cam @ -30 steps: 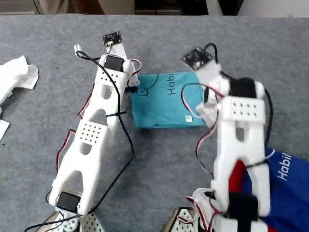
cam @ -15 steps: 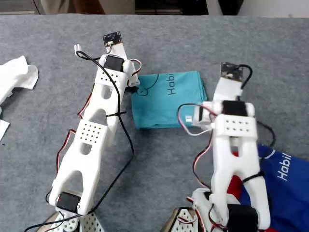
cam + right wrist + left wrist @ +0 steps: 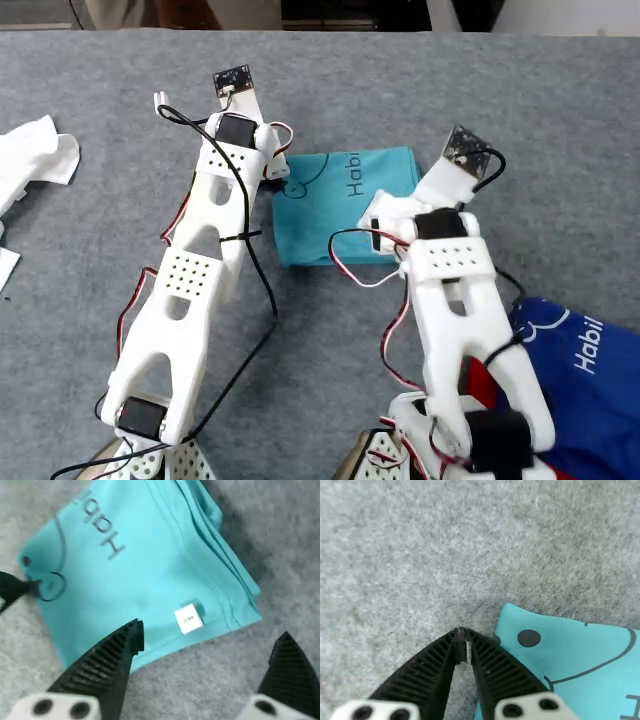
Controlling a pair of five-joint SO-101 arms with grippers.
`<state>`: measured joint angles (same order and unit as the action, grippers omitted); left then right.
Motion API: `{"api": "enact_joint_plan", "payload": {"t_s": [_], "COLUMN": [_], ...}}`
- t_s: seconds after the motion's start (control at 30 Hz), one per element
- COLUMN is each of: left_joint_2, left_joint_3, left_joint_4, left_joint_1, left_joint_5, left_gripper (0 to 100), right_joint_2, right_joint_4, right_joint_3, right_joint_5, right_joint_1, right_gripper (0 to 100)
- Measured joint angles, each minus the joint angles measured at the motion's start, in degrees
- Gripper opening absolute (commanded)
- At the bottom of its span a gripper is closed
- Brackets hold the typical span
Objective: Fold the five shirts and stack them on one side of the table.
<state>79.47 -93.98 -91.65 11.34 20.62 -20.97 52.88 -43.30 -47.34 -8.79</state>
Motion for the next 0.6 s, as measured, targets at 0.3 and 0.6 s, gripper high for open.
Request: {"api": "enact_joint_plan", "payload": {"t_s": [0.3,0.6], "left_joint_2": [0.00,0.00], "left_joint_3": [0.00,0.00], "left_joint_4": [0.00,0.00], "left_joint_1": [0.00,0.00], "left_joint_5": [0.00,0.00], "left_gripper": [2,2], "right_joint_2": [10.64,22.15], "right_joint_4": [-0.53,-0.53], "right_joint_3": [6.33,15.65], "right_joint_5": [-4.04,-6.33], "right_joint_1": [1.32,1.32], "right_gripper": [39.4,39.4]}}
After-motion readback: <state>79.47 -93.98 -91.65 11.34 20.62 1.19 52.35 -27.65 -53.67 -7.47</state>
